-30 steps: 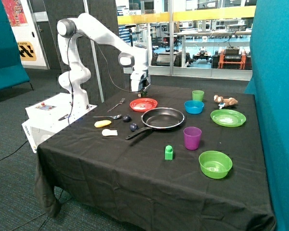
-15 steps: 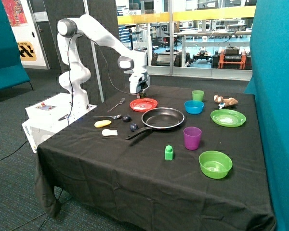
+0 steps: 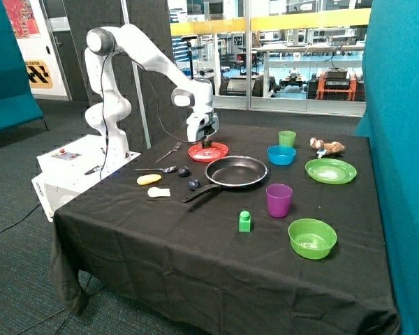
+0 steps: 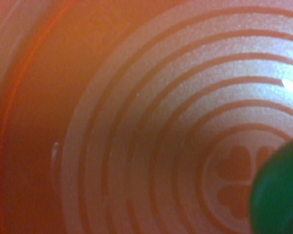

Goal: Cook the capsicum and place it on a plate

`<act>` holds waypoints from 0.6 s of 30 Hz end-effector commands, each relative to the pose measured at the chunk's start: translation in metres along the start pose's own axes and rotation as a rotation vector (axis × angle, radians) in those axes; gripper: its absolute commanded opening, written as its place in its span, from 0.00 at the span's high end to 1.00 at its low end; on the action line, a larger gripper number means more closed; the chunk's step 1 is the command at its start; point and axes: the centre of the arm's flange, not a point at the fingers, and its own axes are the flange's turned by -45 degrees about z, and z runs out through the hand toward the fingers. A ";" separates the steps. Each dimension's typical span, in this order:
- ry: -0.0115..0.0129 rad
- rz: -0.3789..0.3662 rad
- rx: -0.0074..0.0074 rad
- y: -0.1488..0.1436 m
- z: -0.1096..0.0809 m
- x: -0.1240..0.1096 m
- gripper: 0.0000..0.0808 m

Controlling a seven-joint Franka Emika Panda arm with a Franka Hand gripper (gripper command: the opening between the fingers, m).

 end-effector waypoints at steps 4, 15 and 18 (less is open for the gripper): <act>-0.0007 0.018 -0.0046 -0.008 0.014 0.001 1.00; -0.0007 0.025 -0.0046 -0.010 0.018 0.001 0.34; -0.0006 0.027 -0.0046 -0.008 0.019 0.001 0.27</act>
